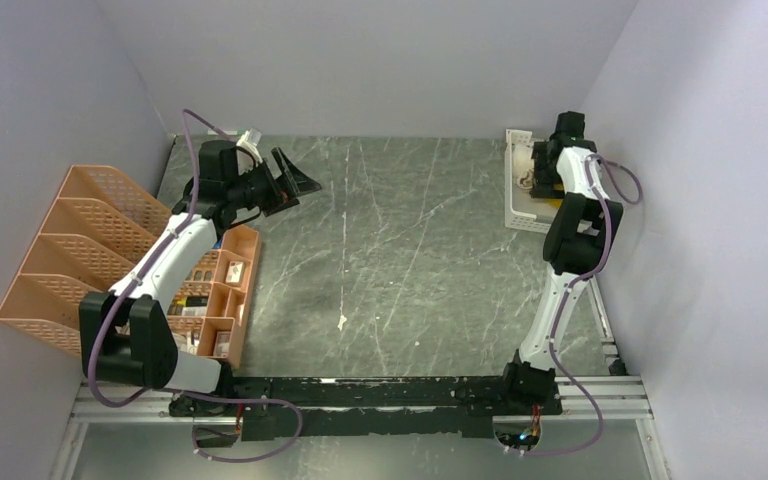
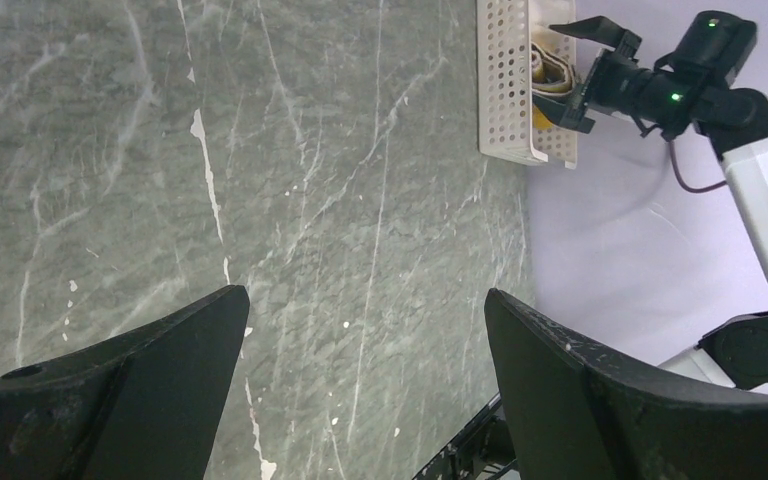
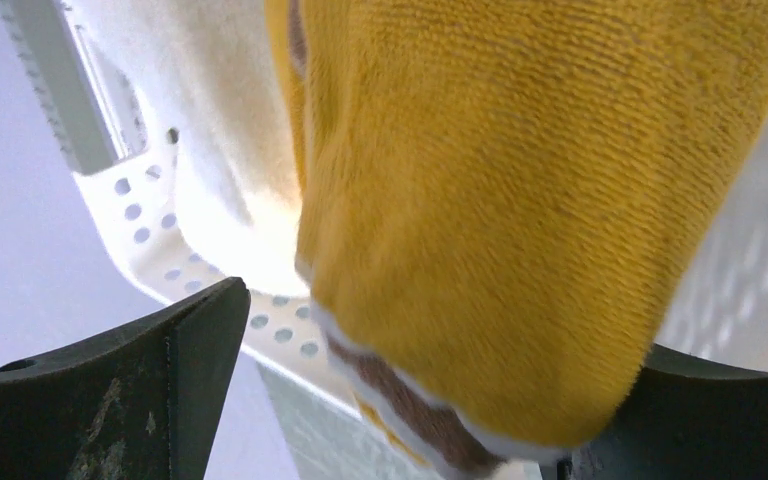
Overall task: Roll the towels
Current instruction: Place the towel in the bin, then reset both arms
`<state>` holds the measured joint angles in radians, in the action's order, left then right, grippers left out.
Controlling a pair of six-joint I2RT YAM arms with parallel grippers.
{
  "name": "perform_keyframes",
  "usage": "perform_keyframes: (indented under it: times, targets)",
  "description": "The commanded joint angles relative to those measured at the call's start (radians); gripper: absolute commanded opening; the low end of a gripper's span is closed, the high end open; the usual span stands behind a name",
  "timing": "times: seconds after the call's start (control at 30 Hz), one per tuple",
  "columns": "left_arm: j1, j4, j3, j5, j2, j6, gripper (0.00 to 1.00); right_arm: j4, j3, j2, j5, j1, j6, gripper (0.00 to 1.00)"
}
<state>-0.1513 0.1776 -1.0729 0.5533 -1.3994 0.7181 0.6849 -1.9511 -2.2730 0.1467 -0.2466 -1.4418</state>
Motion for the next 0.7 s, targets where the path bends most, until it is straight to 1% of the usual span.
perform_keyframes:
  times: [0.0,0.07,0.13,0.2,0.4,0.53,0.6,0.67]
  targets:
    - [0.01,-0.004,-0.039,0.005,-0.009,0.007,1.0,0.231,-0.055,0.088,0.011,-0.003,-0.028,1.0]
    - [0.01,-0.011,-0.036,0.01,-0.012,0.013,1.0,0.192,0.041,0.162,-0.037,-0.003,-0.039,1.0]
    - [0.01,-0.011,-0.033,0.012,-0.012,0.014,1.0,0.095,0.185,0.256,-0.088,0.003,-0.054,1.0]
    - [0.01,0.0,-0.035,0.007,-0.011,0.008,1.0,0.021,0.288,0.337,-0.107,0.013,-0.065,1.0]
    - [0.01,0.025,-0.037,0.005,0.003,-0.007,1.0,-0.003,0.376,0.487,-0.101,0.045,-0.022,1.0]
    - [0.01,0.044,-0.039,-0.008,0.019,-0.031,1.0,-0.042,0.45,0.627,-0.076,0.1,0.064,1.0]
    - [0.01,0.052,-0.037,-0.021,0.032,-0.068,1.0,-0.157,0.557,0.722,-0.079,0.143,0.137,1.0]
    - [0.01,0.056,-0.031,-0.03,0.051,-0.116,1.0,-0.319,0.711,0.834,-0.146,0.156,0.214,1.0]
